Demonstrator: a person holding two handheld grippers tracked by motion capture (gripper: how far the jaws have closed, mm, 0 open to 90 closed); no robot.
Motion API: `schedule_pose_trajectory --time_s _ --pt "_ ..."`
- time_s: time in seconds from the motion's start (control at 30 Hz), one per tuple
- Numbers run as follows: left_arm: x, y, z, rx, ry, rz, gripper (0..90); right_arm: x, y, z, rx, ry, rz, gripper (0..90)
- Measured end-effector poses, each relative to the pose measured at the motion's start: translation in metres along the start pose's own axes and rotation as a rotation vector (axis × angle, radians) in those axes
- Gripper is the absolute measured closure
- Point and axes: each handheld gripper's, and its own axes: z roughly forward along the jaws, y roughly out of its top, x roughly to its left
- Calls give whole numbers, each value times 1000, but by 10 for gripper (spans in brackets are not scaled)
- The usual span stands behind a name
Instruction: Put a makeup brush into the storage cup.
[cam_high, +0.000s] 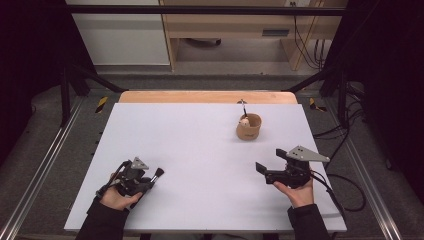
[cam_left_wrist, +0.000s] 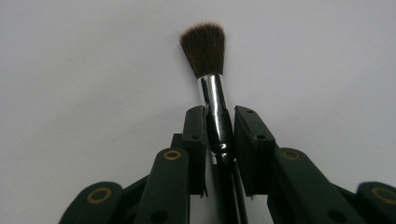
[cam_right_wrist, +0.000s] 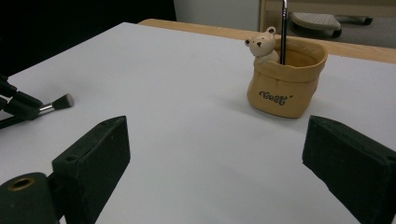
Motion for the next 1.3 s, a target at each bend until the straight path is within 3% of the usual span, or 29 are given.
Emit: schedule_pose_trajectory --time_s 0.4,0.8,1.07,1.3 --pt "0 0 0 2 -15 27 763 0 0 0 -1 0 0 82" --pt "4 2 -7 -30 -35 39 610 -2 2 -3 -15 4 10 82" --pt "5 7 -10 -15 -40 54 495 -1 1 -2 0 -4 -1 83" --pt "7 15 -9 12 -36 79 477 -1 1 -1 5 1 -2 84"
